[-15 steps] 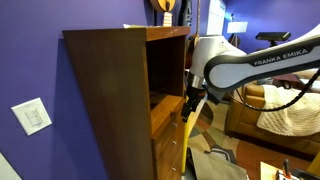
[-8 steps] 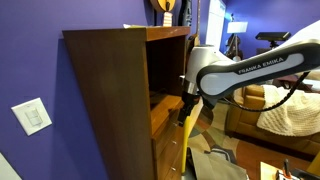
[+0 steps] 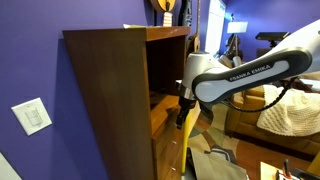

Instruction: Open the top drawer on the chest of drawers

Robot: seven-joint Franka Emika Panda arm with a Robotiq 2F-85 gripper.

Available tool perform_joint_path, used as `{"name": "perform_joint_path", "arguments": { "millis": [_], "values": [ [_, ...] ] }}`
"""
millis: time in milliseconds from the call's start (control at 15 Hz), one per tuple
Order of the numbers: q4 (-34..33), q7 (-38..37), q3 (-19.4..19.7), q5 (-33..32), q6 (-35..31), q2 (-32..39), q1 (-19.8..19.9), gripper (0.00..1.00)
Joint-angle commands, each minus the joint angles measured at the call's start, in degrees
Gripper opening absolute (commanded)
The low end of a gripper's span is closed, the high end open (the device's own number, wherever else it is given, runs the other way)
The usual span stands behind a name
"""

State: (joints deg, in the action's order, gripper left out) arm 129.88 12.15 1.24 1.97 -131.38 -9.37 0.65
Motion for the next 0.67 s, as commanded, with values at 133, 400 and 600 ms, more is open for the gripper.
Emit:
{"name": "perform_joint_path", "arguments": {
  "millis": [133, 400, 600],
  "values": [
    [0.9, 0.4, 0.5, -0.3, -4.6, 1.6, 0.0, 0.77],
    [0.9, 0.7, 0.5, -0.2, -6.1, 2.4, -0.1, 0.45],
    [0.7, 1.3, 0.6, 0.0, -6.5, 2.8, 0.0, 0.2]
  ]
}}
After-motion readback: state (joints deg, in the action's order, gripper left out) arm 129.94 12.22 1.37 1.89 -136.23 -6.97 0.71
